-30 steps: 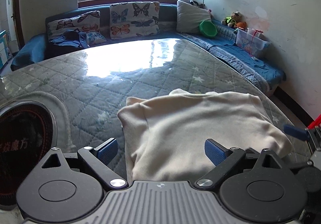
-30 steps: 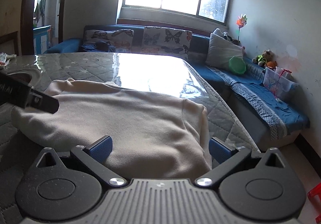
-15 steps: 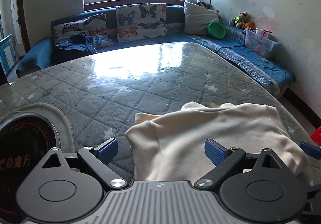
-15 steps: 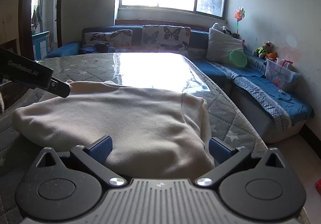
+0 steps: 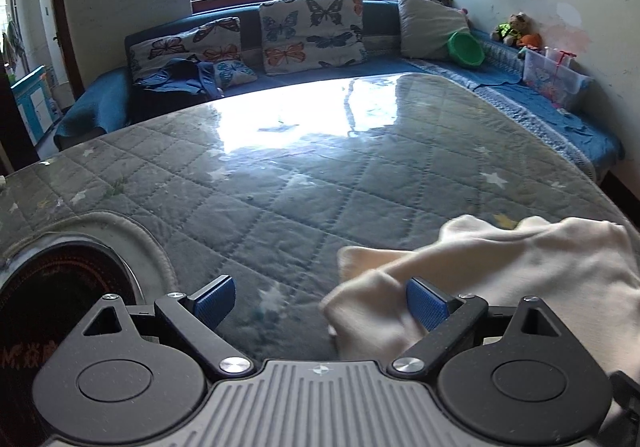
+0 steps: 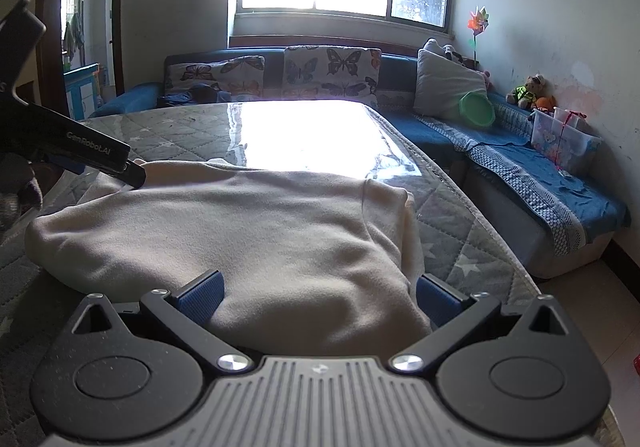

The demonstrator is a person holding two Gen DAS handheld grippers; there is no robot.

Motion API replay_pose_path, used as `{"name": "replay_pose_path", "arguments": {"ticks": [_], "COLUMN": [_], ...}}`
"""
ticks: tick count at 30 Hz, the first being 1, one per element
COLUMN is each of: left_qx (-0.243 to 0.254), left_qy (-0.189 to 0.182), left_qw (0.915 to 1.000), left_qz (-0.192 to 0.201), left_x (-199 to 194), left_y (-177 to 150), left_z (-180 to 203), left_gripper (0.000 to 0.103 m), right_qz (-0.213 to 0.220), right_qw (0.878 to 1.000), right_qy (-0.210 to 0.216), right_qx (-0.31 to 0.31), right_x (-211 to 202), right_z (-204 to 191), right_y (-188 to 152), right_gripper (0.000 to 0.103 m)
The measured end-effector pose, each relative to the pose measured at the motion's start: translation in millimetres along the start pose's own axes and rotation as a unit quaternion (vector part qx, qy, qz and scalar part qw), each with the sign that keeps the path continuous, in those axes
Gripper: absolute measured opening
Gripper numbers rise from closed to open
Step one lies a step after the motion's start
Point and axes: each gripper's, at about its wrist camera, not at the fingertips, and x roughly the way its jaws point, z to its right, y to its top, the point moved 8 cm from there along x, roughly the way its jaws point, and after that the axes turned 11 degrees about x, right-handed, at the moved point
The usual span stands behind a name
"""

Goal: Fold clothes

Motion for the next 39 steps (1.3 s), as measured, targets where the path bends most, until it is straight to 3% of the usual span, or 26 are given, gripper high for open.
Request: {"name": "replay_pose_path", "arguments": {"ticks": [7, 13, 17, 20, 23, 31, 39], "left_qx": [-0.002, -0.011, -0.024, -0.007, 0.011, -0.009, -0.016], "left_qy": [0.002, -0.007, -0.036, -0.050, -0.035, -0.009, -0.026], "left_qw": [1.0000, 0.9999, 0.9990, 0.9986, 0.9993, 0.9999, 0.9995], "left_qz": [-0.006, 0.002, 0.010, 0.013, 0.005, -0.010, 0.001], "left_x": [13, 1, -20, -31, -30, -24, -44], "left_y": [0, 4, 1, -7, -17, -27, -35], "left_z": [-8, -12, -12, -1, 5, -9, -10], "left_gripper": [0.096, 0.095, 0.095, 0.095, 0.095, 0.094, 0.095], "right_qz": [-0.002, -0.005, -0.007, -0.009, -0.009, -0.019, -0.019], "right_qw": [1.000, 1.000, 1.000, 1.000, 1.000, 1.000, 1.000], "right_qy": [0.001, 0.003, 0.003, 0.003, 0.003, 0.012, 0.011], "right_qx": [0.002, 0.005, 0.005, 0.005, 0.005, 0.022, 0.022], "right_x": [1, 2, 3, 4, 4, 8, 7], "right_z": [-2, -2, -2, -2, -1, 2, -1], "right_y": [-2, -3, -2, -2, -2, -3, -5], "right_gripper": [0.103, 0.103, 0.103, 0.103, 0.103, 0.103, 0.103]}}
